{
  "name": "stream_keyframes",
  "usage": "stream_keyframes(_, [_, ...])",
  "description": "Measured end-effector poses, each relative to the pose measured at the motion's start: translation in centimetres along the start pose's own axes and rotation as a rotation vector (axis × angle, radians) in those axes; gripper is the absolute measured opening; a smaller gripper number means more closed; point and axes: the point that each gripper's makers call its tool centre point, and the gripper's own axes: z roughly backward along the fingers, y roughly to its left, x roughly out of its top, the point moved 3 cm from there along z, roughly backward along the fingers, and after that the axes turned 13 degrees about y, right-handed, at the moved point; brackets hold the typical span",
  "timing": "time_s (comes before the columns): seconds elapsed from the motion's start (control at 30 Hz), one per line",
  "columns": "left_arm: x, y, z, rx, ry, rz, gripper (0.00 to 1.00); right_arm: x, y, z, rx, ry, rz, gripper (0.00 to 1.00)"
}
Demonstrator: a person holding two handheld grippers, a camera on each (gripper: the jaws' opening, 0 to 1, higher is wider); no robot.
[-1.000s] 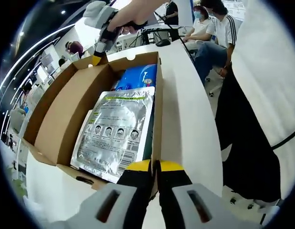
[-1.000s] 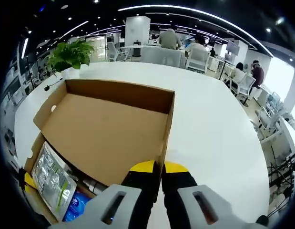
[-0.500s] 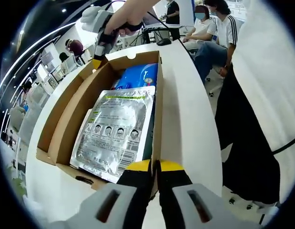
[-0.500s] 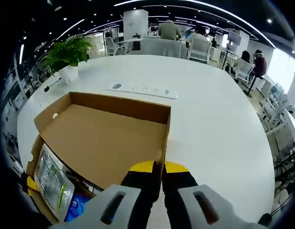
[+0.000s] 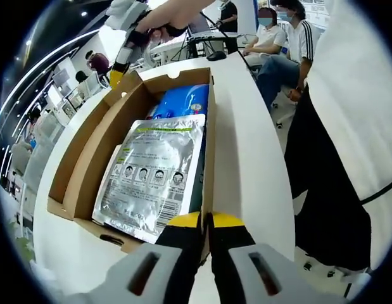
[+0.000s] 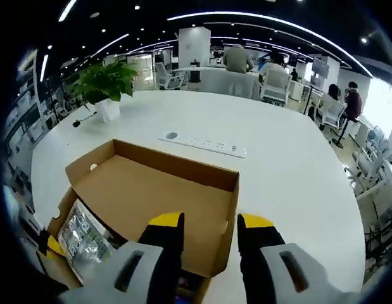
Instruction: Operate the shoe box by opening the lid, removing the specified soft item, and placing it in the target area until the item is outside and the box remains undamaged.
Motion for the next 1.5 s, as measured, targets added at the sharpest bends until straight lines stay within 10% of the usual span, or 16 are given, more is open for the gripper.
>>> stream_keyframes(0.13, [-0.1, 0.0, -0.1, 0.003, 0.004, 0.006, 0.04, 0.3, 2.0, 1.6, 0.106, -0.067, -0.009, 0.58])
stream_keyframes(0.4, [0.0, 0.0, 0.0, -0.007, -0.001, -0.004, 0.03, -2.0, 5.0, 3.3, 0.266, -0.08, -0.032, 0.49])
stream_keyframes(0.73, [0.0, 0.0, 0.0, -0.001, 0.002, 0.0, 0.03, -5.7, 7.3, 2.8, 0.283, 0.005, 0.068, 0.5])
stream_keyframes(1.5, [-0.2, 0.0, -0.1, 0.005, 0.002, 0.008, 0.04, -6.9, 10.3, 2.9, 0.436, 0.102, -0.021, 0.43])
